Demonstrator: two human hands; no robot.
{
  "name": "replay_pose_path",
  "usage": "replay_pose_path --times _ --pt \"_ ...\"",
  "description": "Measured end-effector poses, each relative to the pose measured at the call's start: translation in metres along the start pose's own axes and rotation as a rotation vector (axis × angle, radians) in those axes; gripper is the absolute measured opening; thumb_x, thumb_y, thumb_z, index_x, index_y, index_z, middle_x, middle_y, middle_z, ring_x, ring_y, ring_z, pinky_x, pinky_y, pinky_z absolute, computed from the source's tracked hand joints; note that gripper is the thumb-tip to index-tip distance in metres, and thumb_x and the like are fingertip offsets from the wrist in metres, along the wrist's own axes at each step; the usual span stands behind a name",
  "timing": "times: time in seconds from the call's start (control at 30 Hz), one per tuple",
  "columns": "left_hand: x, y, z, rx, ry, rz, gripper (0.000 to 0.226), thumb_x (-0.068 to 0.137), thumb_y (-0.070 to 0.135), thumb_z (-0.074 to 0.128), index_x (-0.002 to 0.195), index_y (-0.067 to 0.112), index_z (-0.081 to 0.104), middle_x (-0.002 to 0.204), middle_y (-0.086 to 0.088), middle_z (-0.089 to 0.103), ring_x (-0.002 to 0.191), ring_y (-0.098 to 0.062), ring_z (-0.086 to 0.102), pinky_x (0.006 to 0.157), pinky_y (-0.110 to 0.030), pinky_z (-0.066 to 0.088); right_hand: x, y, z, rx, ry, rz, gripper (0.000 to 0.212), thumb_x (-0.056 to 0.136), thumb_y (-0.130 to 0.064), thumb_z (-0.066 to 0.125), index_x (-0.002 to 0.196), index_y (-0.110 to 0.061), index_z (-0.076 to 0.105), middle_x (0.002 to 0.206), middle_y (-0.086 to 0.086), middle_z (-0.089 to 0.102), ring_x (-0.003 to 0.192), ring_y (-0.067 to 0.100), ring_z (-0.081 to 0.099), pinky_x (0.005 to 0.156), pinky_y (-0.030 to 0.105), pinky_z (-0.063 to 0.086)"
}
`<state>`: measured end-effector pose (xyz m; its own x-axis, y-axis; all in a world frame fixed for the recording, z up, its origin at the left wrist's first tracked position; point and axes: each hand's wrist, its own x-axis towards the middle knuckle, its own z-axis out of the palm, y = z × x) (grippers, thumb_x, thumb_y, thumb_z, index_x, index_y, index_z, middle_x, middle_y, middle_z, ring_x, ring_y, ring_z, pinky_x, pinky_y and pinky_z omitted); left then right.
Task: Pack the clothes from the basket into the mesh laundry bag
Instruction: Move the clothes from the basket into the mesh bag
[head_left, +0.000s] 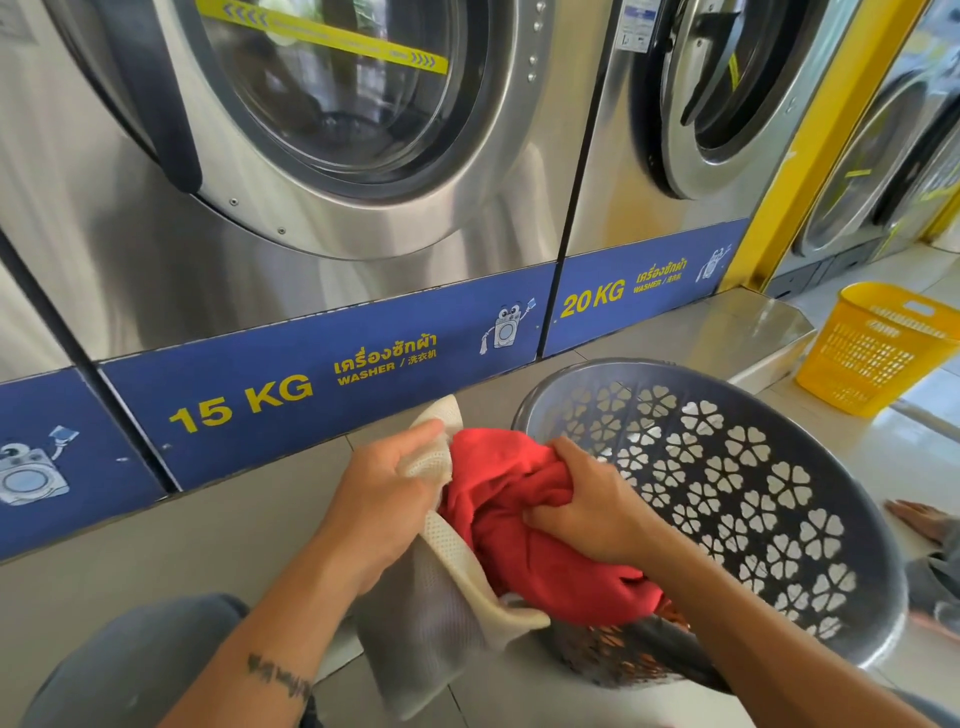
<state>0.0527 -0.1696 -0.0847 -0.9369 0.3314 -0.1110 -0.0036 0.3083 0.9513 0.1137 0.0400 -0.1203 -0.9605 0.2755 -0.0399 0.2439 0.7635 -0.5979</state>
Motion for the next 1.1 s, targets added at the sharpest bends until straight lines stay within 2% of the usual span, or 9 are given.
replay_pose_path --times 0.1,0.2,0.3,0.47,0.6,0.73,0.8,0.9,1.1 --pt "0.002 -0.007 0.001 -0.041 0.003 -0.003 0.07 0.067 0.002 0.051 0.13 0.032 0.061 0.114 0.011 0.068 0.086 -0.001 0.064 0.078 -0.025 0.052 -0.013 -0.025 -0.012 -0.185 0.117 -0.12 0.033 0.071 -0.031 0.063 0.1 -0.028 0.048 0.087 -0.004 0.065 0.08 0.029 0.064 0.07 0.04 0.052" --pt "-0.006 -0.013 -0.001 -0.086 -0.023 0.006 0.071 0.075 -0.013 0.046 0.122 0.037 0.064 0.091 0.011 0.072 0.062 -0.004 0.056 0.056 -0.019 0.042 -0.039 -0.057 -0.02 -0.421 0.13 -0.229 0.047 0.076 -0.037 0.055 0.121 -0.029 0.044 0.104 0.001 0.06 0.089 0.034 0.065 0.075 0.043 0.054" --pt "-0.023 -0.021 -0.005 -0.203 -0.121 0.011 0.064 0.081 -0.019 0.042 0.107 0.032 0.073 0.093 0.004 0.076 0.072 -0.006 0.066 0.06 -0.017 0.049 -0.079 -0.089 -0.013 -0.423 0.043 -0.301 0.058 0.075 -0.063 0.027 0.121 -0.029 0.04 0.104 0.001 0.055 0.09 0.032 0.064 0.078 0.042 0.052" --pt "-0.044 -0.072 -0.007 -0.487 -0.112 -0.187 0.043 0.091 -0.004 0.053 0.116 0.027 0.071 0.106 -0.013 0.074 0.098 -0.036 0.067 0.092 -0.054 0.052 -0.11 -0.104 0.016 -0.274 -0.083 -0.223 0.067 0.064 -0.07 0.017 0.116 -0.029 0.032 0.104 0.0 0.055 0.09 0.033 0.064 0.074 0.042 0.049" --pt "-0.056 -0.122 -0.007 -0.353 0.026 -0.333 0.032 0.092 0.0 0.056 0.113 0.018 0.072 0.063 0.002 0.071 0.051 -0.009 0.061 0.048 -0.021 0.05 -0.107 -0.098 0.063 -0.324 -0.147 -0.231 0.083 0.059 -0.069 0.014 0.132 -0.031 0.031 0.11 0.005 0.045 0.093 0.042 0.064 0.072 0.042 0.044" --pt "-0.054 -0.149 -0.028 0.014 0.065 -0.286 0.049 0.085 -0.005 0.055 0.127 0.02 0.064 0.11 0.0 0.071 0.104 -0.019 0.066 0.085 -0.02 0.051 -0.098 -0.074 0.128 -0.401 -0.242 -0.212 0.046 0.09 -0.043 0.041 0.136 -0.039 0.037 0.118 0.009 0.044 0.096 0.041 0.065 0.078 0.048 0.053" --pt "-0.052 -0.15 -0.037 0.25 0.051 -0.226 0.054 0.083 0.003 0.057 0.132 0.024 0.06 0.126 0.0 0.065 0.119 -0.022 0.059 0.099 -0.027 0.044 -0.096 -0.068 0.153 -0.408 -0.198 -0.269 0.041 0.09 -0.032 0.05 0.131 -0.039 0.045 0.122 0.009 0.051 0.094 0.038 0.066 0.076 0.045 0.054" --pt "-0.05 -0.153 -0.043 0.448 0.087 -0.154 0.057 0.082 0.006 0.058 0.136 0.025 0.058 0.133 -0.007 0.062 0.119 -0.031 0.056 0.101 -0.035 0.045 -0.083 -0.062 0.188 -0.454 -0.059 -0.424 0.03 0.087 -0.035 0.055 0.116 -0.036 0.061 0.122 0.004 0.061 0.09 0.028 0.068 0.069 0.037 0.057" --pt "-0.054 -0.164 -0.041 0.549 0.045 -0.055 0.062 0.085 -0.003 0.052 0.139 0.028 0.053 0.135 0.001 0.057 0.115 -0.024 0.054 0.099 -0.034 0.045 -0.063 -0.03 0.244 -0.552 -0.504 -0.254 0.067 0.088 -0.038 0.069 0.148 -0.04 0.038 0.145 0.005 0.045 0.122 0.036 0.051 0.099 0.049 0.05"
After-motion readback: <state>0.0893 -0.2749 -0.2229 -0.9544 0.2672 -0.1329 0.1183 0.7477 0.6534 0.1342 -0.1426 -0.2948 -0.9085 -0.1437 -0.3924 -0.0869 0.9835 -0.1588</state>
